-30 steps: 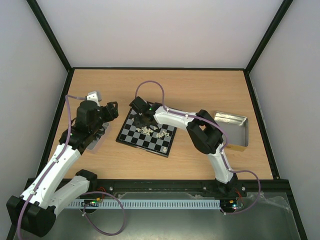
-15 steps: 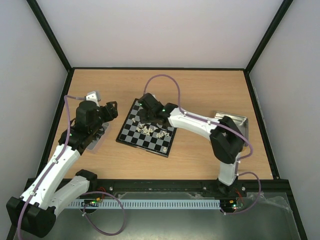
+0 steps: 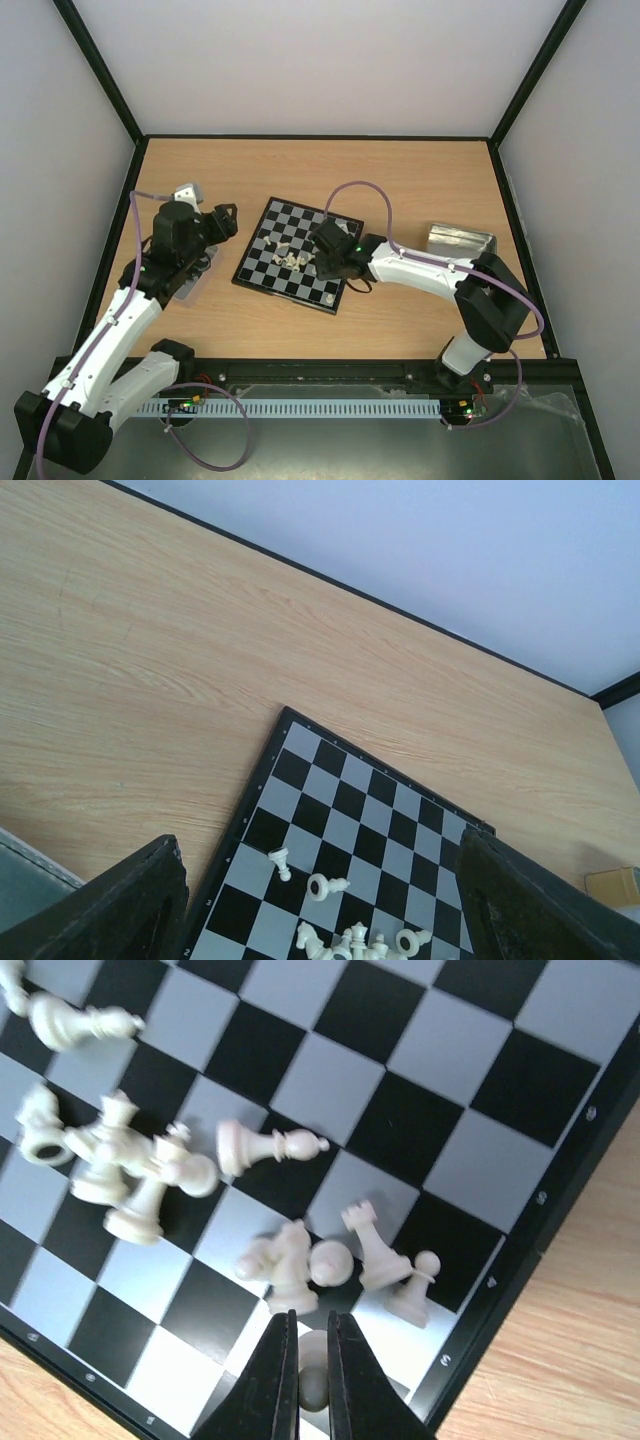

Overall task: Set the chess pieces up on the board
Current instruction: Place the chess piece on the chessboard.

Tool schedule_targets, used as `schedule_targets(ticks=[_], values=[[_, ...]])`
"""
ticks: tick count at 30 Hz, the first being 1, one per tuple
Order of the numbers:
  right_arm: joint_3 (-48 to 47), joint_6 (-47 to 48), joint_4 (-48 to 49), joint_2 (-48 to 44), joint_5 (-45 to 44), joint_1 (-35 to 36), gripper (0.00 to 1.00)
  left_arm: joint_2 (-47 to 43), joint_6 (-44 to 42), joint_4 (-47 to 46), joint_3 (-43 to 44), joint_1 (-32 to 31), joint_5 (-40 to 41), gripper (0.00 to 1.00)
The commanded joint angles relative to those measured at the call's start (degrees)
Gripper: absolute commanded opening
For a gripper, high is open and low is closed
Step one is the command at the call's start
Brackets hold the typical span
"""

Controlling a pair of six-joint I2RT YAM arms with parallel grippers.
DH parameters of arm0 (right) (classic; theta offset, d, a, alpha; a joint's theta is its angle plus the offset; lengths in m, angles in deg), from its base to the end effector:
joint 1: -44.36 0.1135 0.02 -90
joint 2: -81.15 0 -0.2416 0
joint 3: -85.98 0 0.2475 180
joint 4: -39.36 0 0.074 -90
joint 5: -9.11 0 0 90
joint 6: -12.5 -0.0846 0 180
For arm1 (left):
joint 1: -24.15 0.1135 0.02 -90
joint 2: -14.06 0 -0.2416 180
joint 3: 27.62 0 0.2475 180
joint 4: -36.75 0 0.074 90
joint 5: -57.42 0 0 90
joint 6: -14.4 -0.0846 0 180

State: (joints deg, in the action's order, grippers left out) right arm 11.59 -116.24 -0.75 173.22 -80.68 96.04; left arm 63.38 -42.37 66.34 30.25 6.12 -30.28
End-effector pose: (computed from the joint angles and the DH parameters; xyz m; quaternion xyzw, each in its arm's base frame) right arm 0.2162 0.2741 0.1456 -0.1088 0.9546 0.1981 0.1942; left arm 0.2437 -0.0758 0.2766 -0.1203 0.8154 -0.2299 0.5175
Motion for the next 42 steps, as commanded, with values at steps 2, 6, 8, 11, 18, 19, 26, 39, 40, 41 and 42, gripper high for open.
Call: schedule_targets(ticks=[2, 6, 8, 11, 18, 19, 26, 39, 40, 41, 42], values=[[3.2, -2.7, 0.3, -0.3, 1.0, 0.3, 0.04, 0.7, 0.8, -2.0, -0.7, 0.3, -1.5, 0.75], [3.8, -3.0, 0.2, 1.0, 1.8, 0.3, 0.04, 0.8, 0.7, -2.0, -0.9, 0.3, -1.5, 0.75], [4.1, -3.1, 0.0, 1.4, 2.0, 0.3, 0.04, 1.0, 0.8, -2.0, -0.9, 0.3, -1.6, 0.75], [4.6, -3.1, -0.3, 1.7, 2.5, 0.3, 0.05, 1.1, 0.9, -2.1, -1.0, 0.3, -1.7, 0.75], [6.7, -3.2, -0.2, 1.5, 4.8, 0.3, 0.05, 1.0, 0.9, -1.9, -1.1, 0.3, -1.6, 0.75], [6.9, -3.2, -0.1, 1.3, 4.9, 0.3, 0.05, 1.0, 1.0, -1.9, -1.2, 0.3, -1.6, 0.75], [6.7, -3.4, 0.1, 1.7, 4.0, 0.4, 0.17, 1.1, 1.1, -2.1, -1.4, 0.4, -1.8, 0.75], [4.6, -6.2, 2.3, -8.3, -7.0, 0.3, 0.32, 3.3, -0.3, -0.8, 0.8, 0.4, -7.8, 0.77], [4.8, -6.4, 3.8, -9.1, -7.5, 0.3, 0.32, 4.2, -0.5, -0.6, 0.7, 0.3, -8.8, 0.77], [4.9, -6.5, 5.6, -9.7, -7.9, 0.3, 0.32, 5.5, -0.6, -0.1, 0.7, 0.2, -9.7, 0.77], [4.9, -6.6, 7.2, -10.2, -8.2, 0.3, 0.32, 6.8, -0.5, 0.3, 0.8, 0.2, -10.5, 0.76]])
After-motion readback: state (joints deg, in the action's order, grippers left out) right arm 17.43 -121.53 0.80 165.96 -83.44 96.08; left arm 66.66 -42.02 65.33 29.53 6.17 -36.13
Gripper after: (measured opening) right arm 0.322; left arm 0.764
